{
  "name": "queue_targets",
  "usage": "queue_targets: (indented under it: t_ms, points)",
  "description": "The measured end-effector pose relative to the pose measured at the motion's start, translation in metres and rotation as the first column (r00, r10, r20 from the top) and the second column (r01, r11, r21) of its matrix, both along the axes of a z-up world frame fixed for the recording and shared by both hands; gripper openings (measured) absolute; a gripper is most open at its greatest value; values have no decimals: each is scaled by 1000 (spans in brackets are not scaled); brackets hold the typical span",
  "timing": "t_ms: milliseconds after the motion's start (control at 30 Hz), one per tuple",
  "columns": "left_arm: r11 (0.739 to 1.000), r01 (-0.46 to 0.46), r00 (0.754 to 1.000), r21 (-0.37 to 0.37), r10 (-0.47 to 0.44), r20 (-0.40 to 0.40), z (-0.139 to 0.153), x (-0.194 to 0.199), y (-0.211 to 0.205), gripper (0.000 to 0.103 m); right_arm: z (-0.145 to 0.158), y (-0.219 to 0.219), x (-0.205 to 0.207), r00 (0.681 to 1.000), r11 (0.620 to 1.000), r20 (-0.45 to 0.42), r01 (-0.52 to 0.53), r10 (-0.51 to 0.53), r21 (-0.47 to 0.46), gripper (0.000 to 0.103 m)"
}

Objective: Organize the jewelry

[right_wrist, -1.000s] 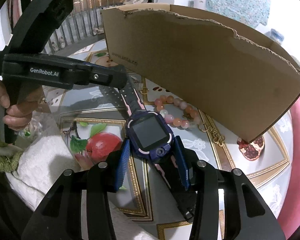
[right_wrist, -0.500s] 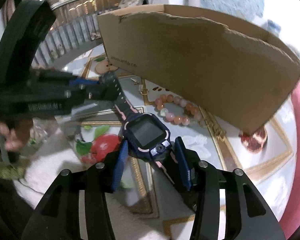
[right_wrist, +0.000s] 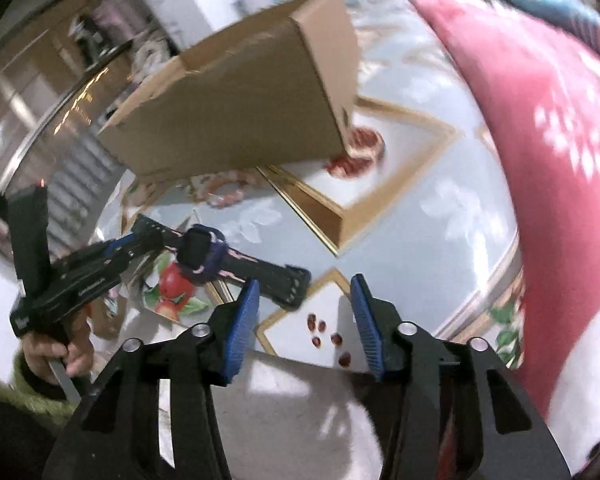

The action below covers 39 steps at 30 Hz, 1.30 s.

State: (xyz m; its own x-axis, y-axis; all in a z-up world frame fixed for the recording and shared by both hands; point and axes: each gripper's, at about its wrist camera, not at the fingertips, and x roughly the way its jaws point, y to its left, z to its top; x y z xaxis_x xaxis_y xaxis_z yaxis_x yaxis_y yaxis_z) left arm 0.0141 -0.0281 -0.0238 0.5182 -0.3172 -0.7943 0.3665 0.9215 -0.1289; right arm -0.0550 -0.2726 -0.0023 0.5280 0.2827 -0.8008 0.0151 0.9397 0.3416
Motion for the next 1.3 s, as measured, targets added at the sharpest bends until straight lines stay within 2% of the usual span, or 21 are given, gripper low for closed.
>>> queue_targets:
  t_ms: [167,333,400,433,467,533,667,733,767,800,900,967,1100,1200,1300]
  points:
    - [1000,-9,1000,8,9,0,-1,-2,0,18,-11,0,6,1000,994,-15,19,-17,105,33]
    - [1000,-25,1000,1,25,1,-2,-4,2,18,-15,-3,9,999,980,-11,37,-35,193,33]
    - [1000,-29,1000,5,29,6,-2,-5,1,18,-17,-13,7,998,960,-17,58,-55,275,33]
    - [1000,-28,1000,6,28,6,-2,-5,1,18,-21,-19,5,998,936,-27,71,-65,344,31]
    - [1000,-27,1000,5,27,6,-2,-5,2,18,-26,-25,5,998,892,-36,65,-55,448,25]
    - [999,-31,1000,8,31,5,-2,-4,1,18,-28,-29,3,996,858,-39,88,-79,506,25]
    - [999,-33,999,11,33,5,-1,-4,1,18,-20,-19,5,997,893,-13,75,-77,444,24]
    - [999,-34,999,14,34,8,-1,-4,1,18,-16,-13,7,997,914,5,66,-74,400,19]
    - [999,-34,999,14,34,9,-1,-5,0,18,-13,-9,8,997,926,16,59,-70,374,11]
    - [999,-36,999,15,36,10,-1,-5,0,18,-12,-4,9,998,934,23,53,-66,353,8]
    - [999,-40,999,15,40,12,-1,-5,0,18,-3,9,10,997,961,56,28,-45,274,8]
    - [999,-44,999,13,43,13,-2,-5,0,18,4,23,10,996,983,81,7,-22,184,7]
    - [999,-49,999,4,49,20,-3,-6,0,18,5,30,7,993,998,120,-10,3,60,6]
    - [999,-43,999,-5,43,31,2,-7,2,17,10,30,3,989,999,150,-15,10,32,1]
    - [999,-35,998,-32,36,48,11,-10,5,17,16,29,3,985,999,172,-27,21,35,1]
